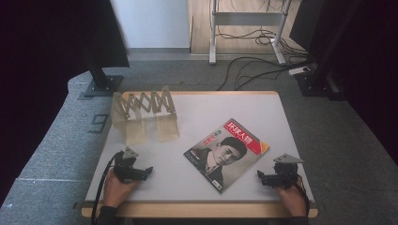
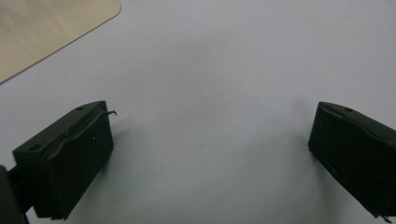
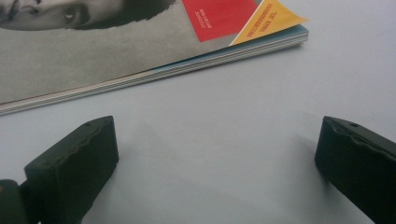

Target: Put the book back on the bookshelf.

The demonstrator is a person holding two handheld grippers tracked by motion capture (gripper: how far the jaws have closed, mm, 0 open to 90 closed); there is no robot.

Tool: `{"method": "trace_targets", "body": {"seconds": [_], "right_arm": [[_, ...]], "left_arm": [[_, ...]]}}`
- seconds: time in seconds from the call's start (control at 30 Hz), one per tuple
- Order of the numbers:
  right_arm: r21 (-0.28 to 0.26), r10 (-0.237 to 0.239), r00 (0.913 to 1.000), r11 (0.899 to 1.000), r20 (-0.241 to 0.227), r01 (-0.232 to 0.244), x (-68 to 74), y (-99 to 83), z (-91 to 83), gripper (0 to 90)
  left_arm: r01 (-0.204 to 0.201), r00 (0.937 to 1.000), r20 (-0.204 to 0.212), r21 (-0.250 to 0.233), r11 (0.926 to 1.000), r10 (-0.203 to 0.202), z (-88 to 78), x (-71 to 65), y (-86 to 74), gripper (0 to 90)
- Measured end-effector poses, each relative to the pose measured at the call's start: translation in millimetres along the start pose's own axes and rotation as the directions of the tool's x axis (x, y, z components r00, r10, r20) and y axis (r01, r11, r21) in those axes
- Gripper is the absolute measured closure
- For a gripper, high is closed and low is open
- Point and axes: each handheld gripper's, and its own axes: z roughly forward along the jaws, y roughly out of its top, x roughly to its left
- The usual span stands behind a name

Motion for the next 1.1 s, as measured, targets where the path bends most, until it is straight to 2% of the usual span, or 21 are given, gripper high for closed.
{"method": "trace_targets", "body": {"seconds": [0.63,0.77,0.9,0.93,1.03,1.1], "right_arm": [[-0.006,0.010,0.9999,1.000,0.014,-0.010,1.7,-0.5,-0.6,0.0],[-0.004,0.011,0.9999,1.000,0.014,-0.011,1.6,-0.3,-0.7,0.0],[0.004,0.014,0.9998,1.000,0.016,-0.014,2.3,1.4,-0.3,0.0],[0.006,0.014,0.9998,1.000,0.015,-0.014,2.7,2.2,-0.6,0.0],[0.001,0.009,0.9999,1.000,0.014,-0.009,5.1,5.4,-2.3,0.0],[-0.013,0.004,0.9998,1.000,0.018,-0.004,6.1,7.7,-4.3,0.0]], "left_arm": [[0.009,1.0000,0.002,0.001,1.0000,-0.009,0.1,0.6,1.2,0.0],[0.008,0.9993,0.037,0.003,1.0000,-0.008,0.4,2.9,5.0,0.0],[0.009,0.9956,0.094,-0.034,0.9994,-0.006,0.6,1.4,7.6,0.0],[0.000,0.9951,0.099,-0.030,0.9995,0.003,0.9,0.2,8.9,0.0],[-0.063,0.9950,0.076,-0.014,0.9979,0.064,0.5,-7.7,18.0,0.0],[-0.075,0.9926,0.093,-0.033,0.9967,0.077,-0.2,-12.5,26.9,0.0]]}}
